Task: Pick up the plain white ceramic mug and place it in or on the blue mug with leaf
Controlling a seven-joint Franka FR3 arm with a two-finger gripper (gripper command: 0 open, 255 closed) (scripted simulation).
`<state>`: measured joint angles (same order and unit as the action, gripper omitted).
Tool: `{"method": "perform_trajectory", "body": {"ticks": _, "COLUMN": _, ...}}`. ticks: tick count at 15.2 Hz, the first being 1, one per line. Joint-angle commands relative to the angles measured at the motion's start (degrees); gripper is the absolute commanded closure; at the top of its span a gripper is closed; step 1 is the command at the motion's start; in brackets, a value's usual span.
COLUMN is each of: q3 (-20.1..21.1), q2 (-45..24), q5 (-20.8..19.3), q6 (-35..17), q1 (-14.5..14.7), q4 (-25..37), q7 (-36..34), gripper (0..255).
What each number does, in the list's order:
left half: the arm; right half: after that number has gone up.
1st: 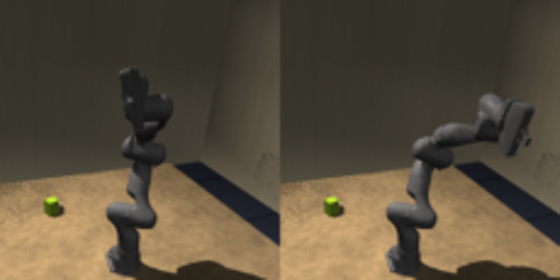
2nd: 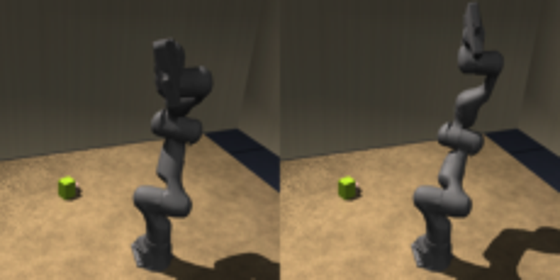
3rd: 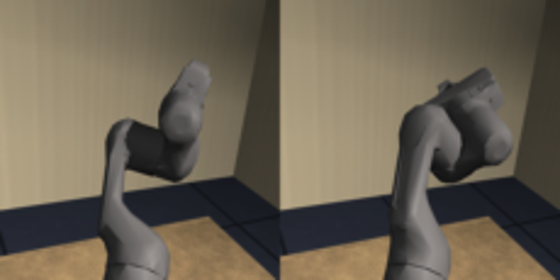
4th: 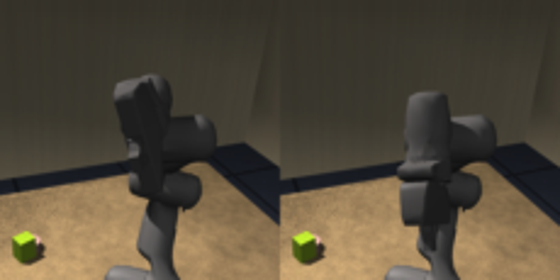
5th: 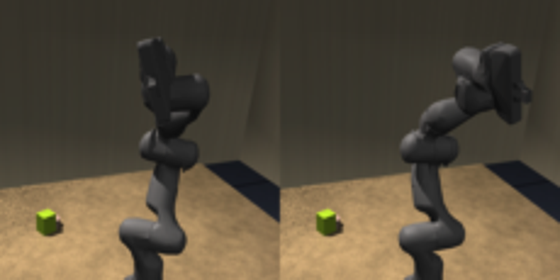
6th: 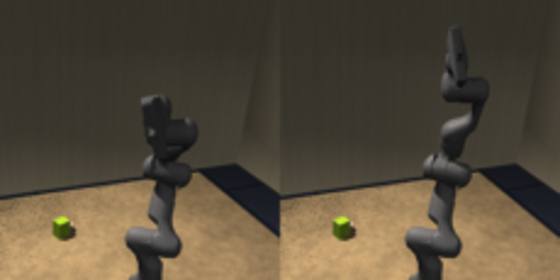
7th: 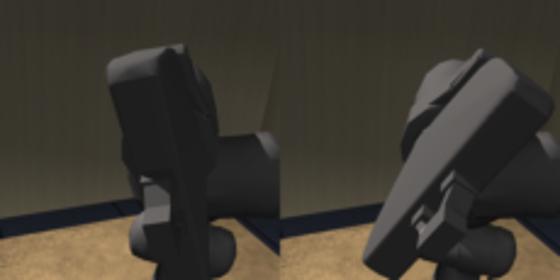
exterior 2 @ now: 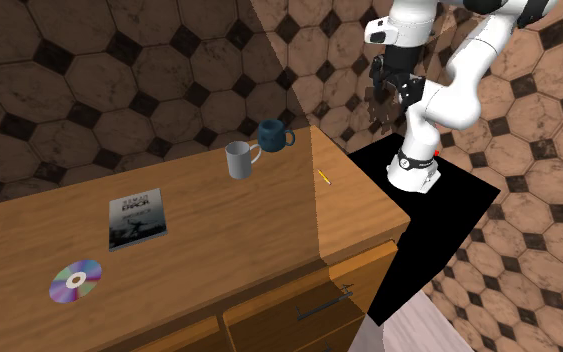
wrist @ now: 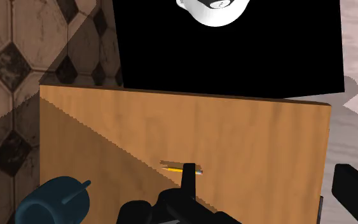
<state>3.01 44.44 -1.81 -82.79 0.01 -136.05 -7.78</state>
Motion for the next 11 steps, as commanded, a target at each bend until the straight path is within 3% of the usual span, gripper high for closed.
{"method": "perform_trajectory", "body": {"ticks": 1, "q3": 0.0, "q2": 0.0, "q5": 0.0, "q6": 0.0, "q1": 0.0, "q4": 0.0, "q7": 0.0, "gripper": 0}}
{"method": "perform_trajectory", "body": {"ticks": 11, "q3": -9.4, "q2": -13.4, "q5": -5.6, "q6": -14.3, "q1": -3.2, "q4": 1.7, "q7": 10.3, "gripper": 0}}
